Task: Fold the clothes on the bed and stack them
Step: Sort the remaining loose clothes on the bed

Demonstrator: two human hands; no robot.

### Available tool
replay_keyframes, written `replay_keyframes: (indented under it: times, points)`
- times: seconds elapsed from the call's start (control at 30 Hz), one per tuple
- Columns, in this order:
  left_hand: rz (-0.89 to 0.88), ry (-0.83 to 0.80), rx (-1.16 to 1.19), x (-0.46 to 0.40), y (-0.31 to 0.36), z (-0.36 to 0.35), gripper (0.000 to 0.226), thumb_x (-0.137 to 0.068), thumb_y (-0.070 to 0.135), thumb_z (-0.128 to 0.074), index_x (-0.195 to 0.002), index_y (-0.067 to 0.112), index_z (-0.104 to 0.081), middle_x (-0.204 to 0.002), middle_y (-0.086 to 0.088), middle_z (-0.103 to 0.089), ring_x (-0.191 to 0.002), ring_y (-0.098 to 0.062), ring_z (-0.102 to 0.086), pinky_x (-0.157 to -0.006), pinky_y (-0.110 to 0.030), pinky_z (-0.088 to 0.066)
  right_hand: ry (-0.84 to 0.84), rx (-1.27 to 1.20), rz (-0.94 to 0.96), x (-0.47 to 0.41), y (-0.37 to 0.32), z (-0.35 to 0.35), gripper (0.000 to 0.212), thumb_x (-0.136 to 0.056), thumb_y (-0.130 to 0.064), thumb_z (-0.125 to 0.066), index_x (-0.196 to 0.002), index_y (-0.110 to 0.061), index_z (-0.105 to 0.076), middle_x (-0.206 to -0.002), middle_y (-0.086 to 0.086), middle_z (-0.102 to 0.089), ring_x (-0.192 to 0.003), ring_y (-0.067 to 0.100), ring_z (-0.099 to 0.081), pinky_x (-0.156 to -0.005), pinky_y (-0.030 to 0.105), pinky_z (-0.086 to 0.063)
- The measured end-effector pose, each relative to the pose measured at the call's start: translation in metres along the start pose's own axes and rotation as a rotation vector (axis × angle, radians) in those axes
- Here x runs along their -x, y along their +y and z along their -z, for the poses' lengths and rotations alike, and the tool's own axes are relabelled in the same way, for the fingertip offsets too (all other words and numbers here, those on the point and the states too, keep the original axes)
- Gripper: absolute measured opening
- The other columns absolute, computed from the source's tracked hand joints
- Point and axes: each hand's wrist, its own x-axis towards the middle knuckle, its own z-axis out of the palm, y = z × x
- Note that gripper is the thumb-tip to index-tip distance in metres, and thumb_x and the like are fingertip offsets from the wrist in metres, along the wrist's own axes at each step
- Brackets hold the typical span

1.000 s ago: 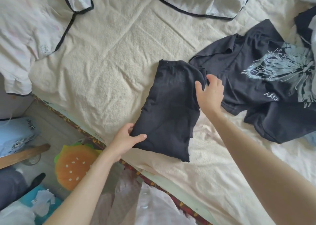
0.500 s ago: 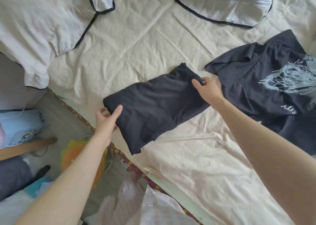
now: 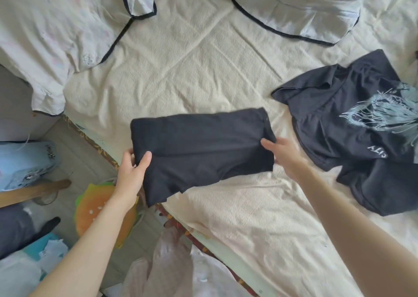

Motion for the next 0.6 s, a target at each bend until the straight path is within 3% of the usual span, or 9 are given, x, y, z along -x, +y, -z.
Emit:
replay_keyframes:
  times: [0.07,0.13,0.2,0.27,0.4,0.5,0.6]
  points:
    - [0.159,-0.071,-0.003,-0.007,-0.004,0.002,0.039,-0.092,0.033,-0.06,-0.125,0.022,-0.044,-0.122,-0.001,-0.057,-0.107,-0.02,-0.058,-0.086,-0.04,-0.05,-0.05,0.098,-0.064,-0.001,0.004,0.0,0.017,-0.093,-0.03,-0.058,-0.092,-0.012,-0.06,-0.113,0.015,-0.065,-0.101,0.027,-0.063,-0.092,0.048,-0.051]
    - [0.197,-0.091,-0.019,-0.013,-0.002,0.002,0.051,-0.087,0.041,-0.064,-0.129,0.02,-0.044,-0.124,-0.001,-0.057,-0.107,-0.021,-0.059,-0.085,-0.039,-0.051,-0.036,0.074,-0.018,-0.004,-0.003,0.0,0.025,-0.091,-0.043,-0.057,-0.086,-0.019,-0.064,-0.11,0.013,-0.067,-0.104,0.028,-0.062,-0.095,0.052,-0.048]
    - [0.136,-0.07,-0.005,-0.021,0.007,0.001,0.068,-0.076,0.057,-0.065,-0.13,0.021,-0.046,-0.123,0.002,-0.059,-0.109,-0.019,-0.059,-0.091,-0.039,-0.05,-0.044,0.015,0.017,-0.013,-0.015,-0.001,0.031,-0.089,-0.05,-0.056,-0.091,-0.021,-0.068,-0.105,0.007,-0.07,-0.099,0.023,-0.065,-0.09,0.044,-0.05]
    - [0.113,-0.045,0.052,-0.03,0.02,-0.002,0.075,-0.07,0.064,-0.063,-0.13,0.022,-0.049,-0.122,0.005,-0.06,-0.11,-0.016,-0.059,-0.093,-0.037,-0.049,-0.063,-0.036,-0.005,-0.025,-0.026,-0.003,0.032,-0.089,-0.044,-0.06,-0.096,-0.014,-0.069,-0.097,0.001,-0.069,-0.088,0.015,-0.064,-0.079,0.033,-0.049]
    - [0.064,0.001,-0.002,-0.048,0.032,-0.004,0.05,-0.09,0.047,-0.058,-0.128,0.016,-0.049,-0.125,0.0,-0.057,-0.114,-0.018,-0.056,-0.101,-0.041,-0.045,-0.042,-0.156,-0.023,-0.04,-0.033,0.001,0.009,-0.091,-0.02,-0.061,-0.092,-0.015,-0.069,-0.081,-0.007,-0.069,-0.071,0.006,-0.061,-0.067,0.021,-0.046]
    - [0.017,0.048,-0.021,-0.053,0.031,-0.003,0.04,-0.094,0.042,-0.054,-0.126,0.019,-0.048,-0.125,0.0,-0.056,-0.116,-0.019,-0.054,-0.099,-0.041,-0.046,0.089,-0.168,-0.006,-0.043,-0.025,0.007,0.015,-0.093,-0.017,-0.058,-0.097,-0.008,-0.069,-0.089,0.003,-0.062,-0.08,0.015,-0.054,-0.074,0.031,-0.045]
    - [0.063,0.072,0.021,-0.049,0.027,-0.005,0.047,-0.092,0.048,-0.052,-0.129,0.018,-0.049,-0.127,0.002,-0.056,-0.116,-0.018,-0.055,-0.092,-0.04,-0.049,0.093,-0.124,-0.006,-0.038,-0.013,0.005,0.014,-0.093,-0.025,-0.058,-0.097,-0.015,-0.067,-0.091,0.002,-0.064,-0.079,0.017,-0.058,-0.069,0.033,-0.05]
